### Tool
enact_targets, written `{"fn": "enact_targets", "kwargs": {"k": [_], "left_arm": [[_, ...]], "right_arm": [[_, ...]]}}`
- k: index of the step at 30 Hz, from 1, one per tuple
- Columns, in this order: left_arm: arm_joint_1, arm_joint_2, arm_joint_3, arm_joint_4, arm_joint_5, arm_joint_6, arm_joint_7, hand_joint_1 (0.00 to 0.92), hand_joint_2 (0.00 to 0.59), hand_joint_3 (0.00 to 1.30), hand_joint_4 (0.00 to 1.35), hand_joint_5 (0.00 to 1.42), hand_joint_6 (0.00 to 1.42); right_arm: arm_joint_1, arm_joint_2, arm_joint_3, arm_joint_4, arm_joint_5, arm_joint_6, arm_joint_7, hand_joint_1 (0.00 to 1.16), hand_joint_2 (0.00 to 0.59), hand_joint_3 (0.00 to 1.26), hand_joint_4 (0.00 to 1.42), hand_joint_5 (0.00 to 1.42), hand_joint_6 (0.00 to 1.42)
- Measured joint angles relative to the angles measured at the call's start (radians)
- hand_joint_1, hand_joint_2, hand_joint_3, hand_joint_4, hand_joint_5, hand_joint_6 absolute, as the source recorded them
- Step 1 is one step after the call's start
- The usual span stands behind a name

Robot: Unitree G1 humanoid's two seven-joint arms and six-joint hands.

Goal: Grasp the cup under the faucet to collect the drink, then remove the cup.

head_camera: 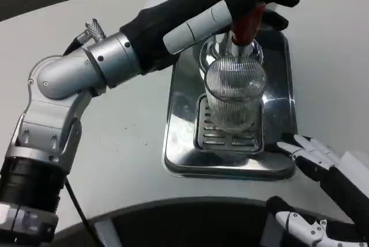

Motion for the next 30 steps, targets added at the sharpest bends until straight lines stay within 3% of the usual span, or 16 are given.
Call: {"fn": "enact_targets", "kwargs": {"k": [12,30], "left_arm": [[0.0,0.012,-0.02,0.002,0.042,-0.057,-0.004,0.0,0.005,0.1,0.0,0.11,0.11],[0.0,0.046,-0.069,0.001,0.08,-0.137,-0.004,0.0,0.003,0.08,0.0,0.07,0.09]], "right_arm": [[-0.005,0.007,0.001,0.002,0.0,0.002,0.0,0.34,0.416,0.15,0.02,0.0,0.0],[-0.018,0.01,0.002,0.01,0.004,0.007,0.0,0.34,0.416,0.15,0.02,0.0,0.0]]}}
